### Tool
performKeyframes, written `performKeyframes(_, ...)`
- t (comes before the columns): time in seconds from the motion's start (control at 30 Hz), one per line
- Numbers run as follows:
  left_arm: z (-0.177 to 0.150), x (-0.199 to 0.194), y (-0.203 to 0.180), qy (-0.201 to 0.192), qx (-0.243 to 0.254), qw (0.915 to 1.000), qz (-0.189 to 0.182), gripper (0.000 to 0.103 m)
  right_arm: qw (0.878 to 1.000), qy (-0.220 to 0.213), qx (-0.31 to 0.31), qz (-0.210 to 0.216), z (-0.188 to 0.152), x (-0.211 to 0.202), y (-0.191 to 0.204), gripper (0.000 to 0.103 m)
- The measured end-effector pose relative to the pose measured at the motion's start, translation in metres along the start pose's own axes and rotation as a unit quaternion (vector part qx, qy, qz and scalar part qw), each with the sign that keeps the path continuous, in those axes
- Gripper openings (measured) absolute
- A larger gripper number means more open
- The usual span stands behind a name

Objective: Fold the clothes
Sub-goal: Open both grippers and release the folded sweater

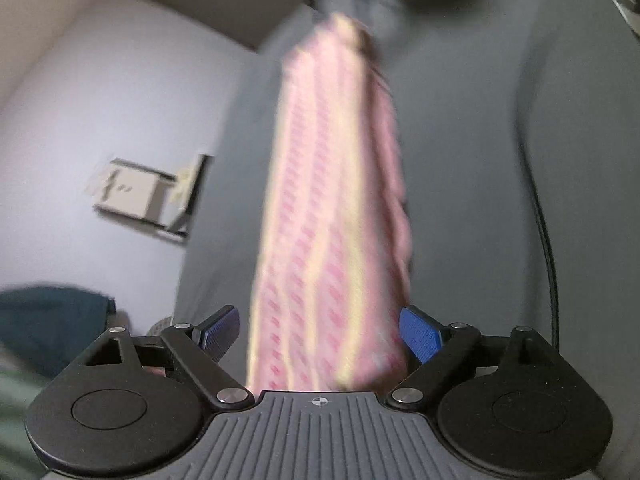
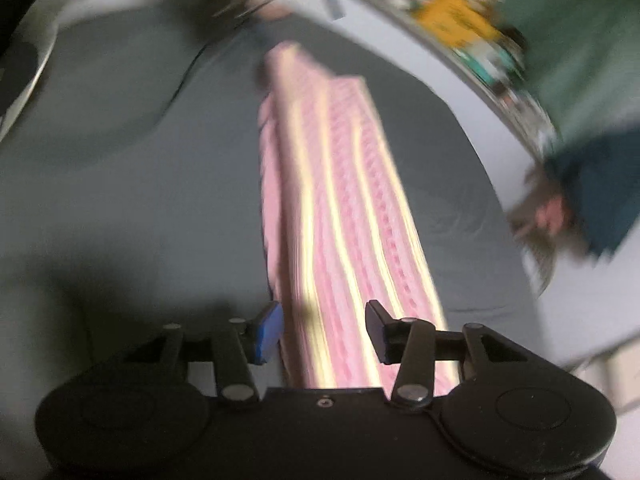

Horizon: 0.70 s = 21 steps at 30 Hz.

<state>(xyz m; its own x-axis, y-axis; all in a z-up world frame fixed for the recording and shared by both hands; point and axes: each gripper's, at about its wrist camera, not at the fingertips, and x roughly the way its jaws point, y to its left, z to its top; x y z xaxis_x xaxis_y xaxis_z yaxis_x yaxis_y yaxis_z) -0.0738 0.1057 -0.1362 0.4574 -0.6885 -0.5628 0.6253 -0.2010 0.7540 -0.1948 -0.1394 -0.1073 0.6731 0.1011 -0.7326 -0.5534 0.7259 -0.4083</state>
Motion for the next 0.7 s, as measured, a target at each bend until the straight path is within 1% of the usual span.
performKeyframes(0.03,0.007,-0.003,0.010,-0.011,-0.032,0.9994,0.000,0.088,0.998,-0.002,0.055,0.014,0.010,0.009,-0.005,0.032)
performKeyframes(0.07,0.016,-0.003,0.020,-0.023,-0.062,0.9976,-0.017,0.088,0.993,-0.004,0.117,0.025,0.019,0.019,-0.012,0.024)
performKeyframes(0.1,0.023,0.009,0.036,-0.031,-0.082,0.9955,-0.037,0.088,0.982,-0.007,0.187,0.028,0.023,0.029,-0.021,0.023)
performKeyframes(0.13,0.030,0.018,0.043,-0.034,-0.101,0.9927,-0.056,0.088,0.966,-0.013,0.255,0.027,0.025,0.037,-0.030,0.022)
performKeyframes(0.17,0.039,0.032,0.050,-0.030,-0.133,0.9880,-0.074,0.088,0.951,-0.019,0.308,0.017,0.026,0.044,-0.037,0.022)
performKeyframes(0.2,0.042,0.041,0.058,-0.031,-0.173,0.9804,-0.089,0.088,0.939,-0.025,0.342,-0.003,0.024,0.050,-0.039,0.022)
performKeyframes(0.23,0.042,0.050,0.066,-0.037,-0.217,0.9704,-0.098,0.088,0.930,-0.028,0.367,-0.022,0.022,0.056,-0.040,0.022)
performKeyframes(0.27,0.040,0.060,0.071,-0.043,-0.267,0.9579,-0.095,0.088,0.928,-0.017,0.370,-0.037,0.020,0.063,-0.038,0.022)
performKeyframes(0.3,0.038,0.069,0.076,-0.048,-0.317,0.9429,-0.091,0.088,0.930,0.003,0.364,-0.049,0.019,0.072,-0.033,0.022)
performKeyframes(0.33,0.034,0.079,0.078,-0.045,-0.358,0.9294,-0.078,0.088,0.932,0.025,0.356,-0.060,0.017,0.081,-0.026,0.022)
performKeyframes(0.37,0.031,0.088,0.075,-0.036,-0.401,0.9127,-0.071,0.088,0.933,0.038,0.352,-0.064,0.013,0.085,-0.018,0.022)
performKeyframes(0.4,0.028,0.096,0.072,-0.026,-0.443,0.8939,-0.065,0.088,0.932,0.036,0.355,-0.061,0.008,0.085,-0.010,0.022)
performKeyframes(0.5,0.015,0.117,0.056,-0.016,-0.529,0.8468,-0.054,0.088,0.933,0.020,0.357,-0.049,-0.001,0.074,0.002,0.022)
performKeyframes(0.53,0.015,0.119,0.050,-0.021,-0.540,0.8404,-0.046,0.088,0.931,0.015,0.362,-0.046,-0.005,0.068,0.003,0.021)
performKeyframes(0.57,0.015,0.121,0.044,-0.025,-0.550,0.8341,-0.038,0.088,0.926,0.010,0.375,-0.046,-0.010,0.061,0.000,0.024)
performKeyframes(0.6,0.014,0.119,0.037,-0.031,-0.566,0.8232,-0.026,0.088,0.918,0.001,0.392,-0.055,-0.017,0.051,-0.005,0.027)
performKeyframes(0.67,0.017,0.109,0.027,-0.047,-0.591,0.8049,-0.007,0.088,0.895,-0.023,0.435,-0.092,-0.034,0.029,-0.023,0.041)
performKeyframes(0.7,0.022,0.100,0.022,-0.058,-0.599,0.7984,0.006,0.088,0.882,-0.034,0.457,-0.111,-0.043,0.017,-0.033,0.043)
